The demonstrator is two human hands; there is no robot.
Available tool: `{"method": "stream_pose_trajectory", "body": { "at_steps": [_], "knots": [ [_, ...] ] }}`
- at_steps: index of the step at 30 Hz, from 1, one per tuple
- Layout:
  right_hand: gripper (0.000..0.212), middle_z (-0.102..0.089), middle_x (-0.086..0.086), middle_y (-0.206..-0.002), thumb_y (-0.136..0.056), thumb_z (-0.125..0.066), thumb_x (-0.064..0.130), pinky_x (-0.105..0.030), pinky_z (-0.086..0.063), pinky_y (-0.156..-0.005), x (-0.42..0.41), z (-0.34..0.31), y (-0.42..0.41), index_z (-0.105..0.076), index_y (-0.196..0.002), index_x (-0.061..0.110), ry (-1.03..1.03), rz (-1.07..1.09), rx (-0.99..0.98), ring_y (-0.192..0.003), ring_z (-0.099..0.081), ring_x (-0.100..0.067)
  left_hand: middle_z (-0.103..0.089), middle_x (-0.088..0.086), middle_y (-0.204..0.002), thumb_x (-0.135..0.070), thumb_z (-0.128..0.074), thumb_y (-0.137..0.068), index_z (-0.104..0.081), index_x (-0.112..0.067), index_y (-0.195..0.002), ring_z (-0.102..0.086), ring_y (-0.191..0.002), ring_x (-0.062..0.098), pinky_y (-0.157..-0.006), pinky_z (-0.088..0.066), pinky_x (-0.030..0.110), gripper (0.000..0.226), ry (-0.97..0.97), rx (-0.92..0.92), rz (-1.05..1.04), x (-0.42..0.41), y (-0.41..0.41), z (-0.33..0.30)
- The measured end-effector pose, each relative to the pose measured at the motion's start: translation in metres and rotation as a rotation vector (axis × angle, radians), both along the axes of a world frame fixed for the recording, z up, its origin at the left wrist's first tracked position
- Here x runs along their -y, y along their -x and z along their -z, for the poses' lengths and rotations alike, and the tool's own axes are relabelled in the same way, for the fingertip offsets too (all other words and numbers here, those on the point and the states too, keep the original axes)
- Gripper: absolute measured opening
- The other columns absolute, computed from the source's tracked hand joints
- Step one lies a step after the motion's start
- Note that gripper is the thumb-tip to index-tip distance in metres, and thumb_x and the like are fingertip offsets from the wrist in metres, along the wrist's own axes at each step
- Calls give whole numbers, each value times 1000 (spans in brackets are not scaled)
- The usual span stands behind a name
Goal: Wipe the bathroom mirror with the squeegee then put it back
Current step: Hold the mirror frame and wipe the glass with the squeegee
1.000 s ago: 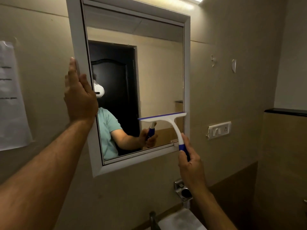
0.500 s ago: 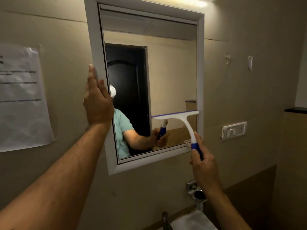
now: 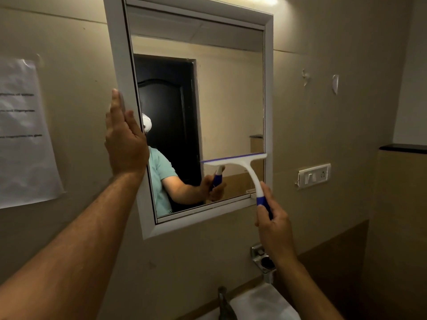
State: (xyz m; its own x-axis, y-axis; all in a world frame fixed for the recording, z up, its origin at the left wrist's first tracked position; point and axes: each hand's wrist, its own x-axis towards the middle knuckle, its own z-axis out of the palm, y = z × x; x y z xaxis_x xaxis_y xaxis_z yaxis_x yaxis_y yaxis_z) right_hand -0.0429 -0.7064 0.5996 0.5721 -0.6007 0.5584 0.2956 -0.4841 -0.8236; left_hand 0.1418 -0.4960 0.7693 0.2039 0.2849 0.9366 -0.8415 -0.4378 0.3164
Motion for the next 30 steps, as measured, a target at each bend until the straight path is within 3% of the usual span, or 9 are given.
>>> {"method": "stream_pose_trajectory", "body": {
  "at_steps": [3,6,11,14,17,21,25,30],
  "knots": [
    [50,-54,-12,-78,-101,-42,19,-22,-47,-52,-3,32,6,-37,-144,44,-29,8,-58,-54,-49,-5,-45,9,-147,-24,-32,-107,-32,-12,-150,-45,-131,22,-99,-26,9,46,-2,-7,-10,0,2,0],
    [49,-57,-14,-82,-101,-43,18,-26,-49,-56,-7,48,13,-38,-143,43,-77,5,-115,-62,-52,-14,-44,9,-148,-25,-32,-107,-32,-13,-151,-45,-132,22,-102,-30,16,46,-9,-12,-2,-1,2,1],
    [46,-55,-7,-82,-101,-43,20,-24,-49,-56,-5,23,17,-37,-139,46,-84,1,-41,-63,-50,-13,-44,11,-147,-25,-31,-106,-32,-14,-151,-45,-131,25,-104,-38,30,46,3,-7,-2,-1,1,2],
    [46,-53,0,-85,-102,-42,22,-22,-49,-55,-1,9,11,-34,-139,48,-61,24,-12,-66,-52,-12,-44,11,-147,-26,-31,-106,-32,-13,-151,-45,-131,24,-105,-36,25,46,8,5,-2,-1,-1,3],
    [47,-56,-4,-83,-101,-42,21,-20,-50,-53,-1,19,8,-36,-140,47,-69,34,-35,-61,-52,-10,-45,10,-146,-26,-30,-107,-32,-13,-151,-45,-132,22,-103,-27,10,46,3,28,13,-1,-4,4],
    [49,-57,-10,-80,-100,-43,18,-24,-51,-57,-3,49,11,-37,-142,43,-79,7,-79,-58,-52,-7,-47,11,-144,-24,-31,-106,-33,-11,-150,-46,-129,21,-99,-22,1,46,12,32,13,0,-4,5],
    [47,-55,-8,-79,-101,-44,16,-30,-53,-61,-4,42,16,-39,-138,44,-98,-23,-61,-61,-51,-12,-47,12,-144,-22,-32,-106,-34,-10,-150,-45,-131,23,-102,-22,3,45,15,54,7,0,-7,5],
    [46,-57,-7,-84,-101,-43,20,-19,-49,-52,2,15,7,-37,-138,48,-70,-8,20,-57,-50,-7,-48,13,-143,-21,-33,-106,-35,-10,-150,-45,-129,24,-104,-28,10,45,15,52,-2,-1,-6,6]
  ]
}}
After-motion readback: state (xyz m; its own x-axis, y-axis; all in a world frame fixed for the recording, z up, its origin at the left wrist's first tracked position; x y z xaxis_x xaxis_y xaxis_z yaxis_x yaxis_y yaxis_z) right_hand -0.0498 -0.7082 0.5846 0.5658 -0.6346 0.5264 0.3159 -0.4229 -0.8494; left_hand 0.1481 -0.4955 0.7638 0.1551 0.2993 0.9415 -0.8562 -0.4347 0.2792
